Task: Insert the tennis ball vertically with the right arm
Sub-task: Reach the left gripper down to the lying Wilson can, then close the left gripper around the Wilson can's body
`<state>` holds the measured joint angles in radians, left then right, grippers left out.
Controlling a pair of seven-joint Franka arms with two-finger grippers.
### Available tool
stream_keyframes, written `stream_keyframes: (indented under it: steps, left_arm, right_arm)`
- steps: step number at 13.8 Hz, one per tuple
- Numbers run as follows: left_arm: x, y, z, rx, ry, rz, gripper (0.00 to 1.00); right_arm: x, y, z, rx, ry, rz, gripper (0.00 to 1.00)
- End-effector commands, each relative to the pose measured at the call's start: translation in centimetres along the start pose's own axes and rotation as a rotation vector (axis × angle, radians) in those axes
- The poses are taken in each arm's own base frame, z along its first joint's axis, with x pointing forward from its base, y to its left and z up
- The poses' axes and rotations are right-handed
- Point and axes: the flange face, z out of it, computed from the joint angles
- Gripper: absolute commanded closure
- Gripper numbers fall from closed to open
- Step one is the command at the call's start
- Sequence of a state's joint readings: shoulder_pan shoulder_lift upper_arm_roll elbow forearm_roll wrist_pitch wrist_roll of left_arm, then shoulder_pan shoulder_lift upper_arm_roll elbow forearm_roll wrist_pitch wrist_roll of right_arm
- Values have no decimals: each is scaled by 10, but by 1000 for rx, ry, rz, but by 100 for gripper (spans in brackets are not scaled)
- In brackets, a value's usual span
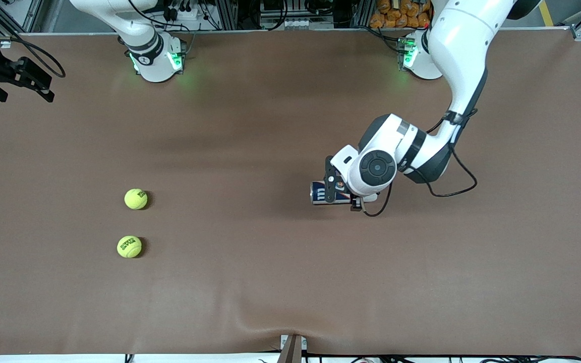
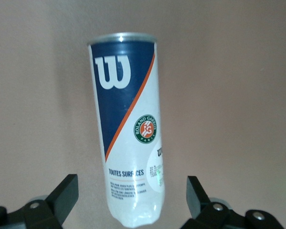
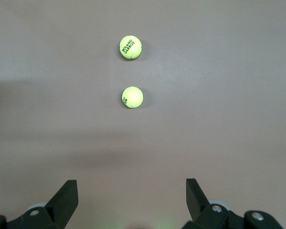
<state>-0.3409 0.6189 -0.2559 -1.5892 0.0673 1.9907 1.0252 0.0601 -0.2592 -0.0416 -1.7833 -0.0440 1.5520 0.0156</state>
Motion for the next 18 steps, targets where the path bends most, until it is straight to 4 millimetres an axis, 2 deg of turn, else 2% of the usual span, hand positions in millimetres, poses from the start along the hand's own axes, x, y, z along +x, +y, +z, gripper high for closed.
stream_keyframes:
  steps: [1,5,9,11,15,18]
  left_arm:
    - [4,5,11,33,-10,20,0]
    - [7,5,18,46,1,23,0]
    - [8,8,34,56,5,-16,0]
    - [9,6,48,53,1,-11,0]
    - [6,8,56,49,-15,-7,0]
    - [14,10,66,68,-13,-14,0]
  right_arm:
    - [-4,5,-4,9,7,-1,0]
    - [-3,3,-3,9,9,-4,0]
    - [-4,3,-4,9,7,-4,0]
    - [-5,6,-5,10,2,2,0]
    - [-5,6,-5,10,2,0,0]
    - [-4,4,-5,10,9,-3,0]
